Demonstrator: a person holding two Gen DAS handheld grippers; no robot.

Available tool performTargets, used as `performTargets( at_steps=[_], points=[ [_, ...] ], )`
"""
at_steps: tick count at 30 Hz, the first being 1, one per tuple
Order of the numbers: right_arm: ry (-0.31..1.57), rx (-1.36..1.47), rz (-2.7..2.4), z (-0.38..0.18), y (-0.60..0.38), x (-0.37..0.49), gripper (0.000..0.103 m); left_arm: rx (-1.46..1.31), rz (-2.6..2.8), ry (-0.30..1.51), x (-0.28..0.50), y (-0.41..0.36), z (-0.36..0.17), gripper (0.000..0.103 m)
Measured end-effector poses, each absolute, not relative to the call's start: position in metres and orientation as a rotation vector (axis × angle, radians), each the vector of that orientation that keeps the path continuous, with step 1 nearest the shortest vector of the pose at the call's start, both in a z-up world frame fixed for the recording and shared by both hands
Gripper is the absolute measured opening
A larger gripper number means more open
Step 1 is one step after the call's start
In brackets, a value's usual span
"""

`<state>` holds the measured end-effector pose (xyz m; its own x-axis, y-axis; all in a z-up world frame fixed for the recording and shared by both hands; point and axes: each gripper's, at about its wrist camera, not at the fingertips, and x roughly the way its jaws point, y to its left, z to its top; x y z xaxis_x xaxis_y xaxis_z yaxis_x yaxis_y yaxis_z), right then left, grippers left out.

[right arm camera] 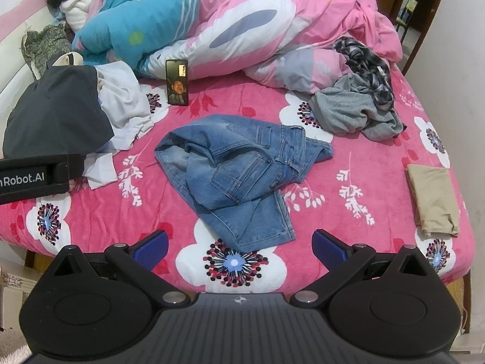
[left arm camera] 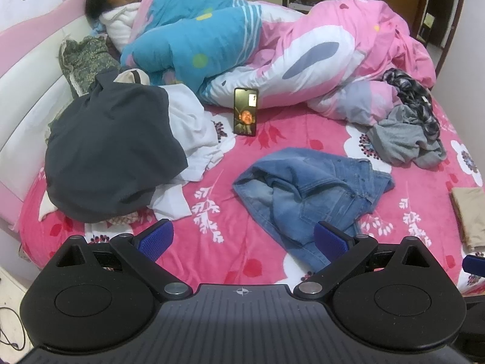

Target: Fold clothes

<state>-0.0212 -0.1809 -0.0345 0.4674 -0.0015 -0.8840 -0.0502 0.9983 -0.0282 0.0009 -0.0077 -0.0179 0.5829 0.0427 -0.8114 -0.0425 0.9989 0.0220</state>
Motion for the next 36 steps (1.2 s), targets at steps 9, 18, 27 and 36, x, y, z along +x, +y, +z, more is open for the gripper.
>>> performTargets(
  at_steps=[9,18,27,36],
  points=[
    [1.086,-0.047,0.019,-0.034,-0.180,-0.018,0.103,-0.002,0.045,0.946,0.004,-0.007,-0.019,0.101],
    [1.069,-0.036,-0.010,-0.032,-0.180,-0.012,0.103,0.000,0.014,0.911,0.011,-0.006,-0.020,0.102],
    [1.022,0.014,-0.058,-0.028,-0.185,-0.003,0.103,-0.024,-0.061,0.848,0.026,0.000,-0.022,0.103],
    [0.921,0.053,-0.143,-0.024,-0.194,0.006,0.103,-0.029,-0.147,0.735,0.044,0.007,-0.024,0.103]
  ],
)
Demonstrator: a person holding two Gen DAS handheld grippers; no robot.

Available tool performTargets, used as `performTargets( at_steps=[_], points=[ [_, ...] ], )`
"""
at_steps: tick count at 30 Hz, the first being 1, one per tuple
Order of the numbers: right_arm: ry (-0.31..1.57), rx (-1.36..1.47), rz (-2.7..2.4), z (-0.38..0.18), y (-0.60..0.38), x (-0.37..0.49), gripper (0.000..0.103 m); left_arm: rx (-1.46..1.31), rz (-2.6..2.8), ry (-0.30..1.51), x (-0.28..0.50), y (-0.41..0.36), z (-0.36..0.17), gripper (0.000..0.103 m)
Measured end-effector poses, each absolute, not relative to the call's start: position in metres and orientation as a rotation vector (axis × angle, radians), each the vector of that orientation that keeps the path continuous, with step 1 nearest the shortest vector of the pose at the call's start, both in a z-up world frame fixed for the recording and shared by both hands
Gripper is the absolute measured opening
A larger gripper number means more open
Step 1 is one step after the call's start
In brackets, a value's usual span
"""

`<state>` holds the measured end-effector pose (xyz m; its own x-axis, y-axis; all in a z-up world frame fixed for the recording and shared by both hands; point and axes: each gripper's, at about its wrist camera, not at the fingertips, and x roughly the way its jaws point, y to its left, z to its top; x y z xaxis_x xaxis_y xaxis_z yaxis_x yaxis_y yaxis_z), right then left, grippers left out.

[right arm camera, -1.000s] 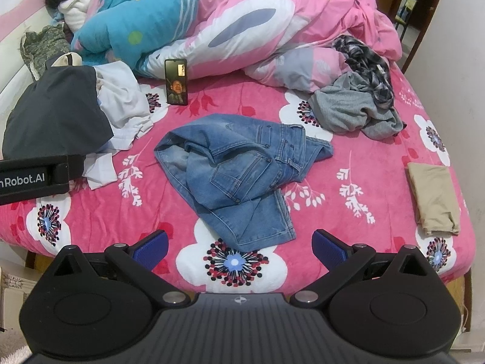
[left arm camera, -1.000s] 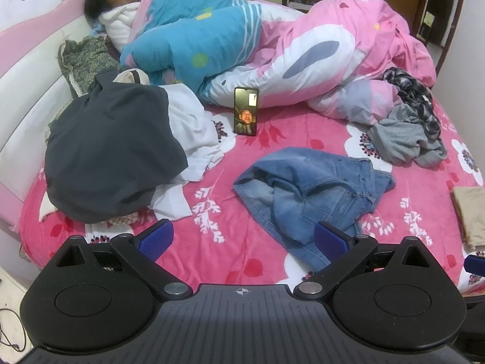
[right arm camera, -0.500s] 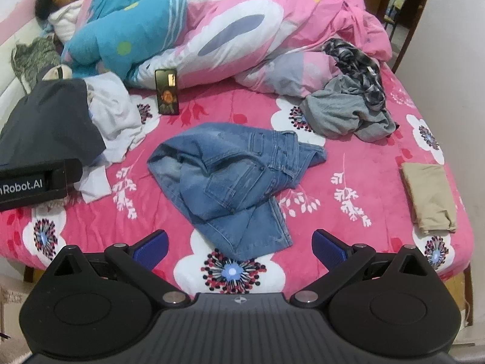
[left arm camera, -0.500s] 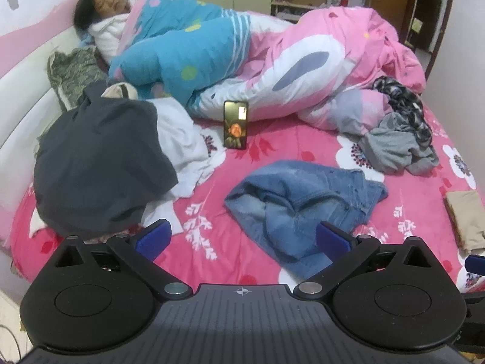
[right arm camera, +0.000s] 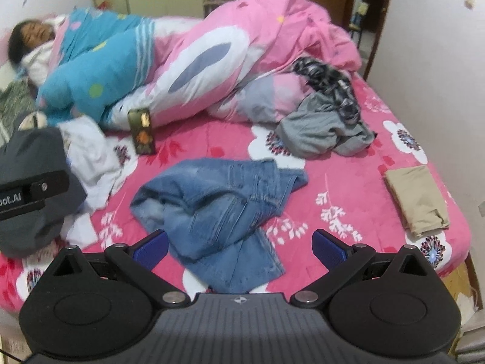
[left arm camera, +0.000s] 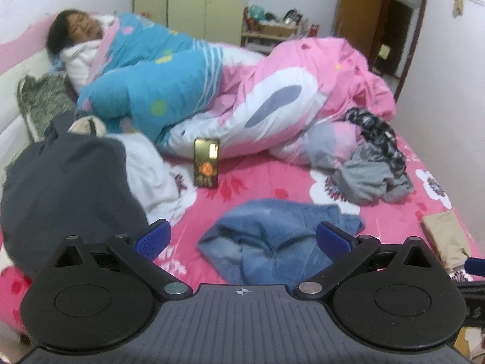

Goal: Fold clothes
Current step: 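Move both grippers down toward the blue jeans waistband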

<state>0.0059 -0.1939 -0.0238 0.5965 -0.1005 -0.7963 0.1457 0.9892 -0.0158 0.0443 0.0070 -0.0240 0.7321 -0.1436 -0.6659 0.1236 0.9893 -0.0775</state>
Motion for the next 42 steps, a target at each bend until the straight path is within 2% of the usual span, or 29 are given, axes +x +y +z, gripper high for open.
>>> performTargets(
  at_steps=[8,20,31,38,42],
  points=[
    [0.836,0.111,-0.213,-0.027,-0.208,0.005,0.103,-0.010,-0.223,0.734,0.063,0.003,-0.037,0.103],
    [0.803,0.174,-0.273,-0.027,-0.246,-0.006,0.103,-0.108,-0.329,0.796,0.071,-0.001,-0.054,0.103],
    [0.718,0.027,-0.179,-0.037,-0.299,0.052,0.103,-0.191,-0.157,0.757,0.097,-0.020,-0.048,0.103],
    [0.735,-0.013,-0.038,-0.082,-0.342,0.097,0.103,-0.157,-0.062,0.792,0.115,-0.056,-0.060,0.103],
    [0.752,-0.078,0.014,-0.117,-0.362,0.128,0.103,-0.251,-0.087,0.816,0.128,-0.065,-0.078,0.103]
  ],
)
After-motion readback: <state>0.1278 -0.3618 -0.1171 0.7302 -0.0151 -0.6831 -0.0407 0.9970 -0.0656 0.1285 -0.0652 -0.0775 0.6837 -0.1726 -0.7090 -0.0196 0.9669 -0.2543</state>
